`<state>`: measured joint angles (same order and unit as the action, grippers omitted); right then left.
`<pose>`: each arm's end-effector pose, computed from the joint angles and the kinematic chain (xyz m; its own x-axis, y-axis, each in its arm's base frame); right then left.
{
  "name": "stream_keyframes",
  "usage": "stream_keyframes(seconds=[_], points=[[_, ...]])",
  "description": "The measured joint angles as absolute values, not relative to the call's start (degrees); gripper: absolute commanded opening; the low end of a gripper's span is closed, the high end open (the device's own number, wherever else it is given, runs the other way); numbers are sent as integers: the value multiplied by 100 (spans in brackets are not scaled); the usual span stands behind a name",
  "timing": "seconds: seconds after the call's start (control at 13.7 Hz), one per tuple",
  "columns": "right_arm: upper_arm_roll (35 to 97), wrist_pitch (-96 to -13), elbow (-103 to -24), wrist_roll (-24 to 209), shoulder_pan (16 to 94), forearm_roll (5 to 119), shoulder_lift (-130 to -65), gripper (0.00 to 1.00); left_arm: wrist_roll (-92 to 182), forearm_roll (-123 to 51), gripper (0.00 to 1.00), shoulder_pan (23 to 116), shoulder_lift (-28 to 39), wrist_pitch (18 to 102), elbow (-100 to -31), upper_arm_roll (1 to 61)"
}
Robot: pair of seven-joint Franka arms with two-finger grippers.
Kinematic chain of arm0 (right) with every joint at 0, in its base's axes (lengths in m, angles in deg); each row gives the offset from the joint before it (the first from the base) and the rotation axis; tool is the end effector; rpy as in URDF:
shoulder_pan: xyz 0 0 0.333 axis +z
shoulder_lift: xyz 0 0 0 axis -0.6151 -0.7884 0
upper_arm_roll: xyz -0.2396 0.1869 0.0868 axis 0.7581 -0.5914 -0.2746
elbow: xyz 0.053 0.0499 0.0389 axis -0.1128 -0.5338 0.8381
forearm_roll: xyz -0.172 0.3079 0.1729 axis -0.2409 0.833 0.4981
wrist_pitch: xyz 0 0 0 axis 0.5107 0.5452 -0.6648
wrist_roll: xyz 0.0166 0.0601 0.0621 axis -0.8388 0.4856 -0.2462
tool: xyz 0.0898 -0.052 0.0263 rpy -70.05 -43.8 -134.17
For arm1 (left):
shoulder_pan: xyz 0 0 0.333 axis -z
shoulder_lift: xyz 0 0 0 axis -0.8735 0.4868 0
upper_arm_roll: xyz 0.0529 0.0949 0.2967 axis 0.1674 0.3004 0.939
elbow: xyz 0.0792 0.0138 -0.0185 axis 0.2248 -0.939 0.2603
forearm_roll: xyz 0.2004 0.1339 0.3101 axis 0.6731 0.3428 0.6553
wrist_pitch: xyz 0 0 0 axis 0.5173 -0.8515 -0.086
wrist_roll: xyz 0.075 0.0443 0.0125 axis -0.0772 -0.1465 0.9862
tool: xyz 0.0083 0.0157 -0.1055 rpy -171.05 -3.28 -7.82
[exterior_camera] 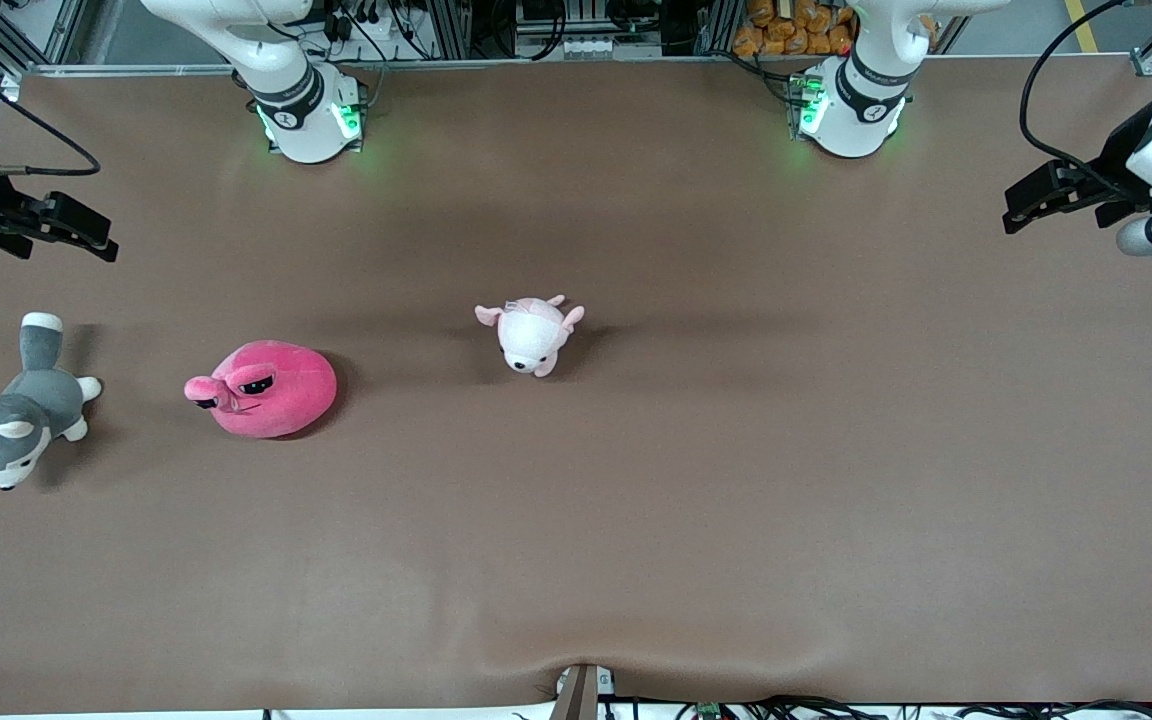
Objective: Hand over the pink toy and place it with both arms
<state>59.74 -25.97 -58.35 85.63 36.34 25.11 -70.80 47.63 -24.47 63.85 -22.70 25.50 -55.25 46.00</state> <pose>0.5303 -0.0064 0.6178 0.9966 -0.0492 -0.0655 -0.0491 -0.9988 0.0026 0.5242 -0.0530 0.6457 0.9965 0.0570 -0.0610 0.0538 -0.9972 -0.0515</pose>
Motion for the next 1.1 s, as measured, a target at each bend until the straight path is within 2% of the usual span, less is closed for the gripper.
stream_keyframes(seconds=[1.1], points=[[5965,-2598,-5835,8563,3635,2511,-7085,100,4744,-2394,100,6369,-2356,2897,-5672,4427]])
